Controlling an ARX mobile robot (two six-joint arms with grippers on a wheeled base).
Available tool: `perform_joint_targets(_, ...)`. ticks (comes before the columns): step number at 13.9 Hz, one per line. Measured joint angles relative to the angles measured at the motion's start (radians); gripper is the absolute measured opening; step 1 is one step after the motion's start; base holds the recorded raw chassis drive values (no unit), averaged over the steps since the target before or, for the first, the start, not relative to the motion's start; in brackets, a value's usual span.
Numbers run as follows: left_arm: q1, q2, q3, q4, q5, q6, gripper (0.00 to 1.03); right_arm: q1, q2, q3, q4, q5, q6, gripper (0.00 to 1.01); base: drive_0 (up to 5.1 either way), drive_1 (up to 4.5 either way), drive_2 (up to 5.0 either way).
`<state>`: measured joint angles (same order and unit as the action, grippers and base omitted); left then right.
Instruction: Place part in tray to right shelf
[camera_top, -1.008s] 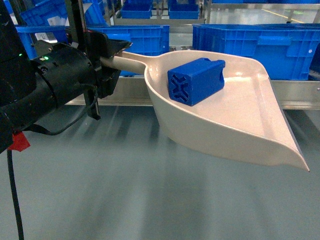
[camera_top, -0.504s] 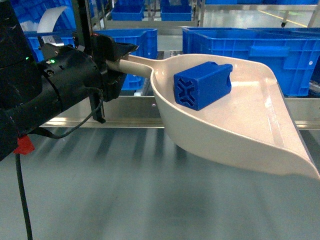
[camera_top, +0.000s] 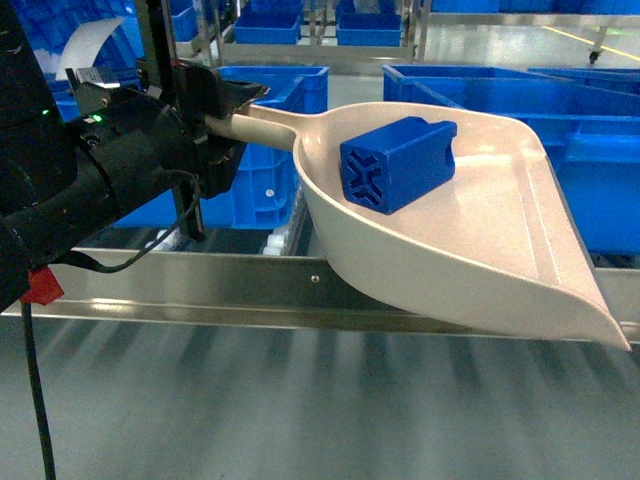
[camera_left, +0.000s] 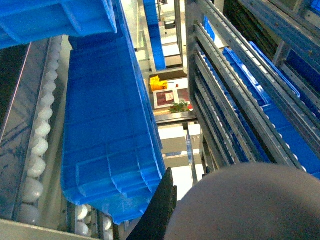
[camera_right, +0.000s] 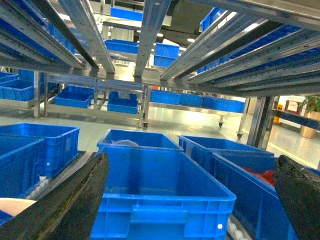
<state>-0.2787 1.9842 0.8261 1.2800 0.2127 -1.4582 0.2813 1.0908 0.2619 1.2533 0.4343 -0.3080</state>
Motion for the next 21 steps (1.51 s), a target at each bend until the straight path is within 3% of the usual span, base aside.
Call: perform_joint_targets(21, -0.001, 0.001, 0.003, -0.001, -0.003, 0.002, 0.12, 0.000, 0.004, 0.000, 0.000, 0.000, 0.000, 0.98, 0.0, 0.00, 0.0)
